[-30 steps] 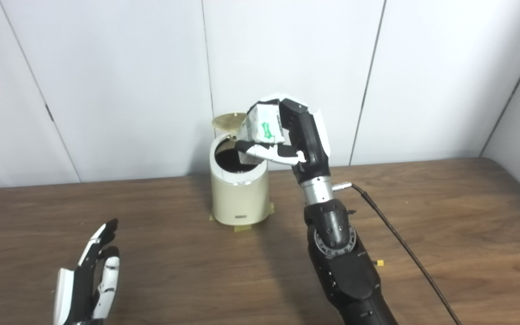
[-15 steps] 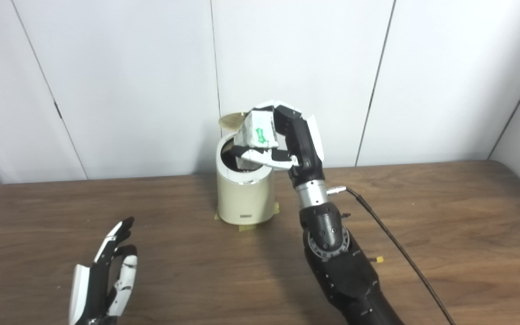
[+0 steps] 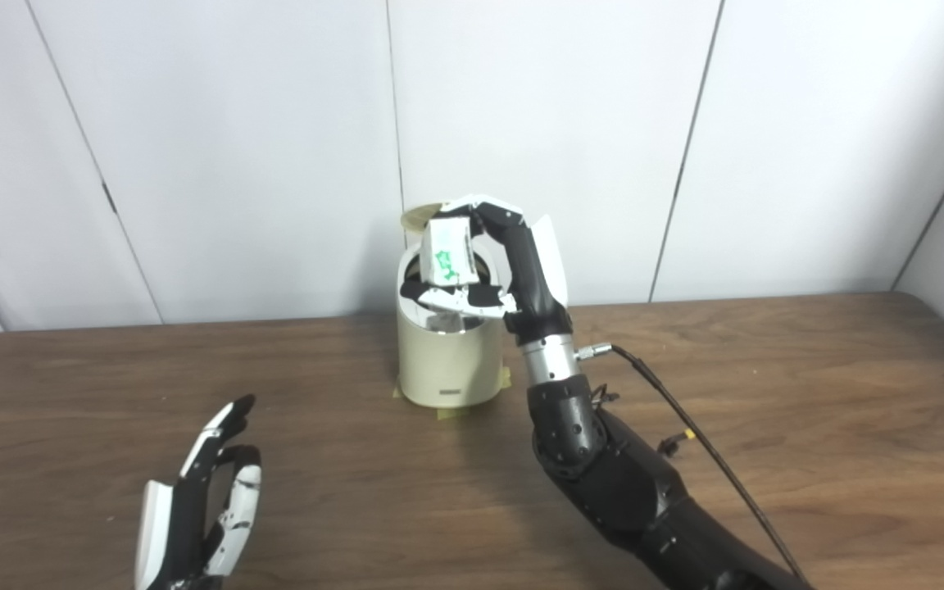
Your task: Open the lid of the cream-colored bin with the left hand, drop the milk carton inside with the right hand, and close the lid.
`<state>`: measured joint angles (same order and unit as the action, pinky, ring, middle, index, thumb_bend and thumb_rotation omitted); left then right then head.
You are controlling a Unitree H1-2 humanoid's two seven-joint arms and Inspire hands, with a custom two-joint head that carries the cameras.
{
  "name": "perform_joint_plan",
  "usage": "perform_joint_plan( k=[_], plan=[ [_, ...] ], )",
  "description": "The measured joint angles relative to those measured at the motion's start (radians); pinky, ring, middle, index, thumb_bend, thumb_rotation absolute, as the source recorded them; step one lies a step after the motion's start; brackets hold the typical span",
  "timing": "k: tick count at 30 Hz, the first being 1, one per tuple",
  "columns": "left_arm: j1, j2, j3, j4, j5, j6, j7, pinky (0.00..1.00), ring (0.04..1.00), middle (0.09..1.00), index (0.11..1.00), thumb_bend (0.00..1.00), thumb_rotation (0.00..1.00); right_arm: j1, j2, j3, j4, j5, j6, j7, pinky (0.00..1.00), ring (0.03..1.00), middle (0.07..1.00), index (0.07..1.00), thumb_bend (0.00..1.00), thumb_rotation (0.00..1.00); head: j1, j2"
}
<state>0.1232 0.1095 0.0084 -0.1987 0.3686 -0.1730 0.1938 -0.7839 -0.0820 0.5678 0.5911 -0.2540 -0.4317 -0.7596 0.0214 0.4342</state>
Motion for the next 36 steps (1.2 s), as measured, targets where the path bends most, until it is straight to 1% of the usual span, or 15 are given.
perform_joint_plan(
  k=[3,6,10,15,18,20,24,27,31,36],
  plan=[
    [0.002,0.0,-0.001,-0.001,0.0,0.0,0.004,0.78,0.859,0.875,0.863,0.28,0.84,-0.028,-0.018,0.05,0.029,-0.004,-0.001,-0.068,0.42,0.481,0.505,0.447,0.5,0.0,0.008,-0.011],
    [0.003,0.0,-0.004,-0.001,-0.001,-0.002,0.006,0.79,0.862,0.878,0.867,0.29,0.84,-0.051,-0.026,0.097,0.059,-0.006,-0.002,-0.119,0.41,0.47,0.518,0.45,0.5,0.0,0.011,-0.017],
    [0.003,0.001,-0.007,-0.001,-0.001,-0.004,0.006,0.78,0.855,0.872,0.863,0.3,0.83,-0.068,-0.028,0.161,0.095,-0.007,-0.002,-0.169,0.41,0.47,0.519,0.449,0.5,0.0,0.018,-0.026],
    [0.004,0.001,-0.008,-0.002,-0.001,-0.003,0.008,0.78,0.857,0.87,0.856,0.29,0.8,-0.083,-0.028,0.218,0.132,-0.006,-0.004,-0.223,0.4,0.468,0.525,0.444,0.5,0.0,0.034,-0.029],
    [0.005,0.001,-0.009,-0.003,-0.001,-0.003,0.011,0.78,0.854,0.869,0.858,0.31,0.8,-0.094,-0.028,0.235,0.15,0.001,-0.004,-0.235,0.4,0.464,0.53,0.443,0.5,0.0,0.038,-0.032],
    [0.006,0.001,-0.011,-0.004,-0.001,-0.003,0.014,0.77,0.85,0.868,0.856,0.31,0.81,-0.096,-0.026,0.237,0.153,0.012,-0.005,-0.235,0.39,0.46,0.534,0.444,0.5,0.0,0.041,-0.034],
    [0.008,0.001,-0.018,-0.007,0.003,-0.003,0.028,0.77,0.851,0.868,0.855,0.31,0.79,-0.096,-0.019,0.243,0.161,0.032,-0.005,-0.235,0.39,0.455,0.536,0.446,0.5,0.0,0.049,-0.034],
    [0.009,0.001,-0.025,-0.009,0.003,-0.003,0.029,0.77,0.853,0.87,0.856,0.31,0.78,-0.096,-0.01,0.251,0.172,0.035,-0.005,-0.234,0.38,0.444,0.544,0.452,0.5,0.0,0.055,-0.035],
    [0.011,0.002,-0.029,-0.01,0.003,-0.003,0.033,0.77,0.847,0.865,0.851,0.3,0.77,-0.096,-0.003,0.265,0.191,0.035,-0.006,-0.234,0.38,0.453,0.541,0.446,0.5,0.0,0.06,-0.037],
    [0.013,0.003,-0.032,-0.011,0.0,-0.004,0.035,0.76,0.846,0.865,0.855,0.31,0.76,-0.108,-0.001,0.279,0.217,0.031,-0.01,-0.247,0.37,0.454,0.542,0.444,0.5,0.0,0.069,-0.04]
  ],
)
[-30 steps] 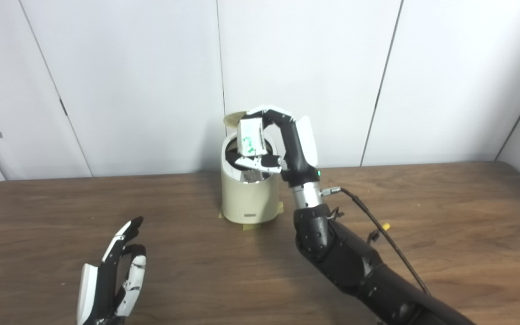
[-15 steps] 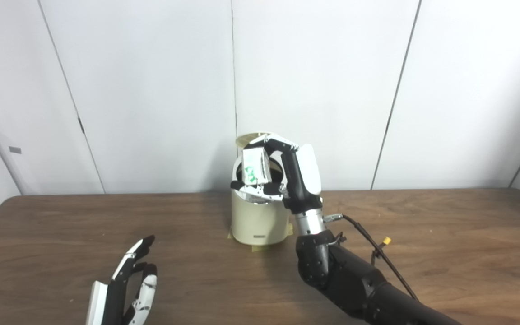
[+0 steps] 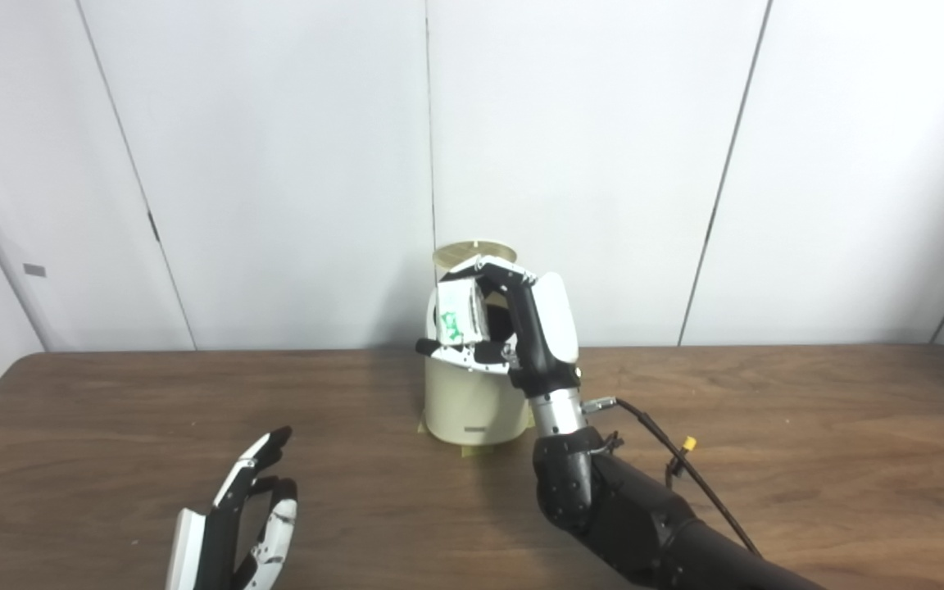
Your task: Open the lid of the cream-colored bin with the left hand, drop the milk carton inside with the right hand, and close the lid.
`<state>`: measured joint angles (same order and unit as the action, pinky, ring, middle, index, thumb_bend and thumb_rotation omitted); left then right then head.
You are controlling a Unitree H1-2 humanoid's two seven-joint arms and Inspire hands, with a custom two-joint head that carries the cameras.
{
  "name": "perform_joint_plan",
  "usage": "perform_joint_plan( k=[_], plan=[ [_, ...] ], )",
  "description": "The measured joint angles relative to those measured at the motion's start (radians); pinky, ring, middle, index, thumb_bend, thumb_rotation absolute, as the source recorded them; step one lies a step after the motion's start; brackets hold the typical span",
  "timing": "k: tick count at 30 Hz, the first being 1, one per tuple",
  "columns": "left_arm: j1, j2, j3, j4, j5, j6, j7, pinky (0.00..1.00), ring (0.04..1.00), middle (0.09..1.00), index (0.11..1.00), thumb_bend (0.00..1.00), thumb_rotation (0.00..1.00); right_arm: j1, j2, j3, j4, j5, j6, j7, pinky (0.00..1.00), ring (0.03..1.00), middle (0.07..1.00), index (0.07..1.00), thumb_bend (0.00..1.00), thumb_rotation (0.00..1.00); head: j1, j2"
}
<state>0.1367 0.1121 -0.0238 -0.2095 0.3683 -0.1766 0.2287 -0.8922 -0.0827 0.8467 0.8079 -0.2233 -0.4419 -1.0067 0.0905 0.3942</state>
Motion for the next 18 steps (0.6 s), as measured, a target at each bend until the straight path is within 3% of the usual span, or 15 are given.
perform_joint_plan(
  k=[18],
  plan=[
    [0.009,0.003,-0.011,-0.005,0.019,-0.032,0.01,0.76,0.842,0.858,0.844,0.31,0.75,-0.04,0.012,0.038,0.068,-0.009,-0.007,-0.038,0.38,0.469,0.535,0.439,0.5,0.0,0.026,-0.005]
  ],
)
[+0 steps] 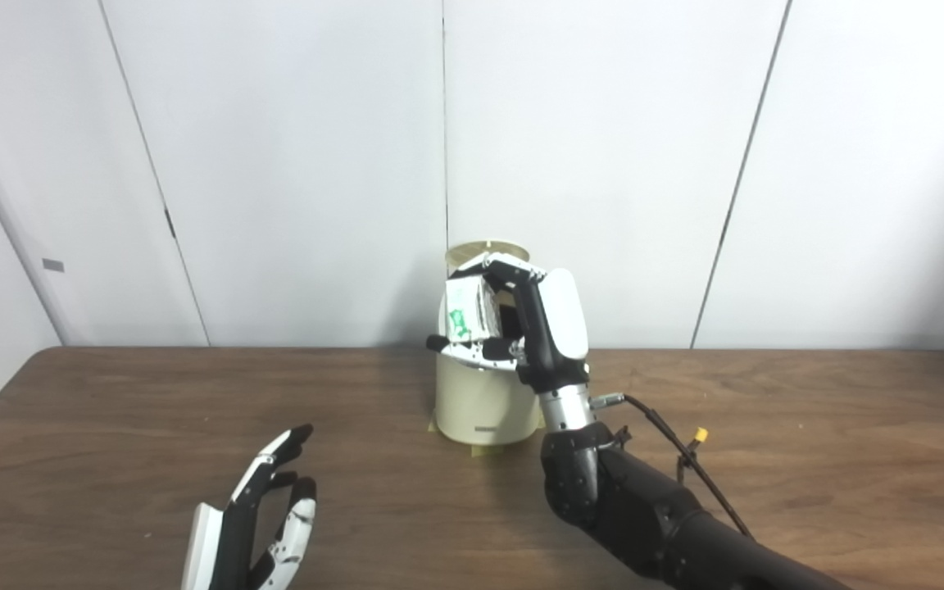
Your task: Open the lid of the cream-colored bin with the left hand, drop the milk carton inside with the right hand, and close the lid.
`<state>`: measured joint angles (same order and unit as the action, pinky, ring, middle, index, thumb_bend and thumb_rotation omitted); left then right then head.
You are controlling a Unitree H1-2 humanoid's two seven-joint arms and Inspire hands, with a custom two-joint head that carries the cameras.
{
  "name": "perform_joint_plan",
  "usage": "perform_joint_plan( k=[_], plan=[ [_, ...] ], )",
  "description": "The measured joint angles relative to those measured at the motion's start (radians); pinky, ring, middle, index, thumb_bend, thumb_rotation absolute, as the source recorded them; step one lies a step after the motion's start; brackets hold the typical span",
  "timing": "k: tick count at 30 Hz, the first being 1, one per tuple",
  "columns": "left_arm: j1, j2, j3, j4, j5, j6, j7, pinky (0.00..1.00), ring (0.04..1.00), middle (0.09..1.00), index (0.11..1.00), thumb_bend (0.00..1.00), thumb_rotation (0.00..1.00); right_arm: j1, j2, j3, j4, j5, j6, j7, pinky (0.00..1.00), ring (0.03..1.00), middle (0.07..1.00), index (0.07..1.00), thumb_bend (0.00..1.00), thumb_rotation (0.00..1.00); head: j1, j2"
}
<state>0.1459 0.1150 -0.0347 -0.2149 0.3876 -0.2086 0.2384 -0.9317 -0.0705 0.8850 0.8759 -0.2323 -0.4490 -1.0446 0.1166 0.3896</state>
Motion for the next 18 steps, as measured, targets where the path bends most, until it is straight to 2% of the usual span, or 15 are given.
perform_joint_plan(
  k=[6,18],
  plan=[
    [0.004,0.002,-0.003,-0.002,0.004,0.0,0.0,0.75,0.836,0.855,0.839,0.31,0.73,-0.006,0.001,-0.013,0.013,0.009,0.0,0.002,0.39,0.474,0.53,0.436,0.5,0.0,-0.002,0.003],
    [0.013,0.007,-0.005,-0.006,0.005,0.0,0.0,0.75,0.839,0.857,0.844,0.31,0.77,-0.007,0.002,-0.031,0.023,0.011,0.001,0.014,0.39,0.475,0.534,0.435,0.5,0.0,0.0,0.005]
  ],
)
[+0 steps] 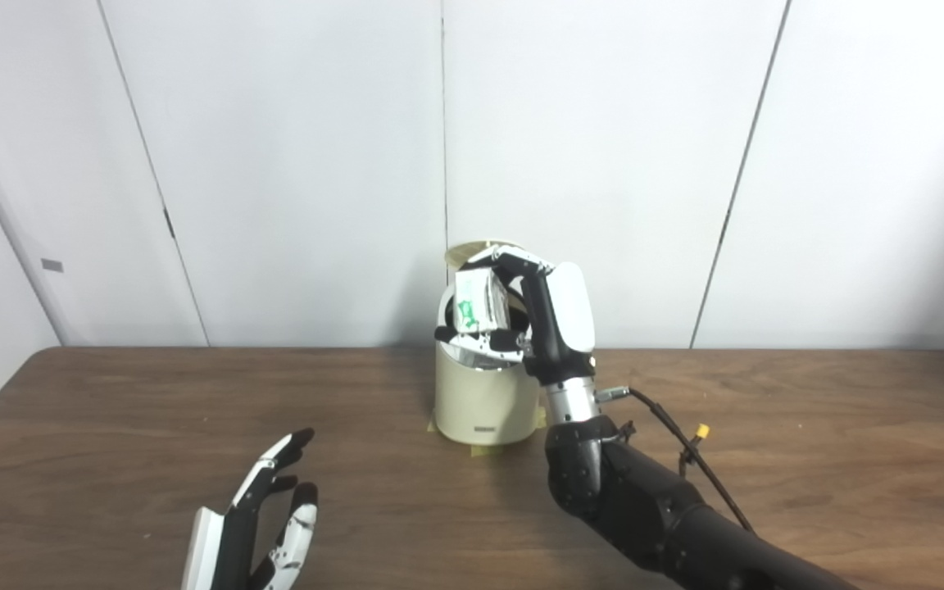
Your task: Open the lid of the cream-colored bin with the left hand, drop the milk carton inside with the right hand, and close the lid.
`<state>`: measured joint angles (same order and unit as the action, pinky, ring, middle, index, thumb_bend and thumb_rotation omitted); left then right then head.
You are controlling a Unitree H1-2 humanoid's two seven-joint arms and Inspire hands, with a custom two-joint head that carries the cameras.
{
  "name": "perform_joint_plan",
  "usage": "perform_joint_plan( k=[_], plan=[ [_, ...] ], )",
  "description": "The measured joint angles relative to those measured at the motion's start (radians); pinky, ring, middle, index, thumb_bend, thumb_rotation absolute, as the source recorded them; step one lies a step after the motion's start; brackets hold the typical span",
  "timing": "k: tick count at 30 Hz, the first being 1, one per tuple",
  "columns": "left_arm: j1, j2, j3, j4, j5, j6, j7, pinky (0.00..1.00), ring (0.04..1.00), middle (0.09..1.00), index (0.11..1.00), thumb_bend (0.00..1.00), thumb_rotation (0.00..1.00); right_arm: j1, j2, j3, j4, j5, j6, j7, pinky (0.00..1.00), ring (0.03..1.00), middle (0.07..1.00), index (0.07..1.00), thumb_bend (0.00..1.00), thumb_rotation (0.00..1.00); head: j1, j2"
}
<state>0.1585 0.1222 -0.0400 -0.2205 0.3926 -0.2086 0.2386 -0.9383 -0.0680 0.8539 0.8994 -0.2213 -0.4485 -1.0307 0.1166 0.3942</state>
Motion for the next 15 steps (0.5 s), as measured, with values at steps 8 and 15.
perform_joint_plan(
  k=[8,15],
  plan=[
    [0.012,0.006,-0.005,-0.004,0.008,0.0,0.0,0.75,0.832,0.849,0.839,0.31,0.74,-0.002,0.01,-0.006,0.027,-0.006,0.0,-0.001,0.54,0.486,0.506,0.467,0.52,0.0,0.0,0.003],
    [0.027,0.011,-0.007,-0.011,0.011,0.001,-0.002,0.74,0.832,0.852,0.845,0.35,0.76,-0.004,0.008,-0.006,0.084,-0.034,0.0,0.034,0.92,0.965,0.969,0.94,0.88,0.04,-0.006,0.011]
  ],
)
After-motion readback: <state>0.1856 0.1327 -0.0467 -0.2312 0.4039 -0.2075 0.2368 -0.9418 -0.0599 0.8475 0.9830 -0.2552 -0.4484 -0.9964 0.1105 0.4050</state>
